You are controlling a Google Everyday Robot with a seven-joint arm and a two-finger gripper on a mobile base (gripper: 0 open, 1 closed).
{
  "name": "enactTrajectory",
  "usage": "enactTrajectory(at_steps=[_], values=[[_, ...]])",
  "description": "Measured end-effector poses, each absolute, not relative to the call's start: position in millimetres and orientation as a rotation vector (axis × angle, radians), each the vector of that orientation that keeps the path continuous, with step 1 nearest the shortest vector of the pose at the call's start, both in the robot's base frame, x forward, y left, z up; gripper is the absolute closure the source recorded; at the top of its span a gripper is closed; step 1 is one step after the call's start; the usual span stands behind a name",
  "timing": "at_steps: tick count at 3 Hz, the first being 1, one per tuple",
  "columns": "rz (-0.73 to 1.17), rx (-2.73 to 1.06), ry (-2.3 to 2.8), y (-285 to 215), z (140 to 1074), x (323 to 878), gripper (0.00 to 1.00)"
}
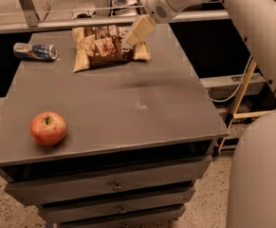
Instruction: Move brown chip bag near apple
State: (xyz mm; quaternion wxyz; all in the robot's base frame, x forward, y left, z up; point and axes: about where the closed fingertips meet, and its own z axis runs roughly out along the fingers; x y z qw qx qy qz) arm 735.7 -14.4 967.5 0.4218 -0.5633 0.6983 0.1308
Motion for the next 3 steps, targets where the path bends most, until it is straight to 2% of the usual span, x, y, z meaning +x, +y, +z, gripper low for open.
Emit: enactTrajectory(at_steps=[1, 3], values=[[0.397, -1.382, 1.796, 13, 943, 749, 0.18], [0.313, -1.362, 1.934, 22, 890, 783, 0.64]])
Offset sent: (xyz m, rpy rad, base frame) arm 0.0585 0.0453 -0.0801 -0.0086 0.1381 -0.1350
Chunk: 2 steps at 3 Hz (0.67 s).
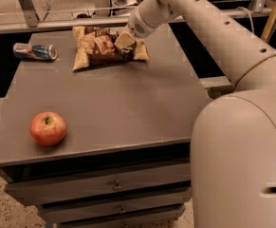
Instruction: Move brown chip bag near apple
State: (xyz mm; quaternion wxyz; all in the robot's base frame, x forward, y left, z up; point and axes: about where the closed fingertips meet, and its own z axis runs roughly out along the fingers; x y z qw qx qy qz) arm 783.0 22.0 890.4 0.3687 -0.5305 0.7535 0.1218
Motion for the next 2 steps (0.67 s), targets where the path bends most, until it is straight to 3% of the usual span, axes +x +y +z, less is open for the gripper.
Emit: enactTrajectory(at_steps=[1, 2], values=[[0.235, -1.388, 1.979, 9.7, 875.8, 785.9, 0.88], [0.229, -1.39, 1.982, 8.7, 875.6, 785.9, 1.0]])
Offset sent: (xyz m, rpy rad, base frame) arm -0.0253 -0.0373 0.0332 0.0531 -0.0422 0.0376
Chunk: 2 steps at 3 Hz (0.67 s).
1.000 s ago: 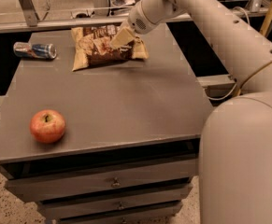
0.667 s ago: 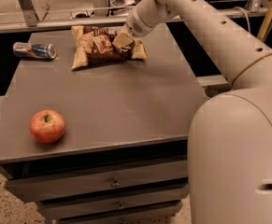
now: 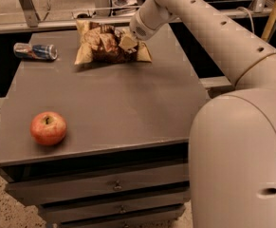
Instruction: Move brown chip bag near apple
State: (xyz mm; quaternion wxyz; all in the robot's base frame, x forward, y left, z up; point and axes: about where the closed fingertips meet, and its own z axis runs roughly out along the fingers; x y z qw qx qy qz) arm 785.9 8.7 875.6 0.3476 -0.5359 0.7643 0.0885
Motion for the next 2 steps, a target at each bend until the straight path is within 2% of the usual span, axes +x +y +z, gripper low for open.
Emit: enactTrajectory(at_steps=[2], values=[[0.23, -1.39, 1.982, 8.7, 876.3, 785.9, 1.0]])
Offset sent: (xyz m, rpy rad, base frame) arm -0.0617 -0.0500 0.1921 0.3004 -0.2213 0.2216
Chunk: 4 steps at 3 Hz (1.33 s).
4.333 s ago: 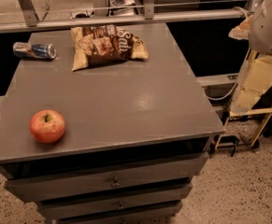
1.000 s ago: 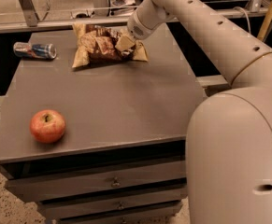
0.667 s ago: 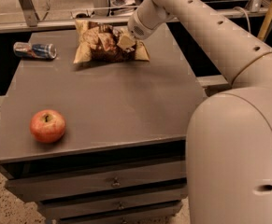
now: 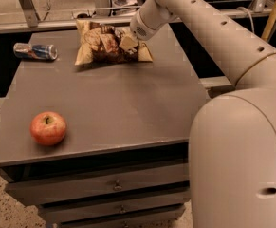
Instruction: Move brown chip bag near apple
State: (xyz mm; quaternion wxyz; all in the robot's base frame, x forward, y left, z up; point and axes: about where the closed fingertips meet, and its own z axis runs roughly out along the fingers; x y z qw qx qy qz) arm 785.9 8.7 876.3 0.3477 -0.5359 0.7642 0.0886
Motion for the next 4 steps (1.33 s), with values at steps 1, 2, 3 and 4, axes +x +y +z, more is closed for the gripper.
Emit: enactTrajectory(at_steps=[1, 2, 3, 4], values=[[0.289, -1.4, 1.849, 1, 931, 767, 1.0], [0.344, -1.415, 1.667, -10, 1011, 735, 1.0], [0.381, -1.414, 1.549, -14, 1065, 707, 1.0], [0.422, -1.457, 1.491, -1, 1085, 679, 1.0]])
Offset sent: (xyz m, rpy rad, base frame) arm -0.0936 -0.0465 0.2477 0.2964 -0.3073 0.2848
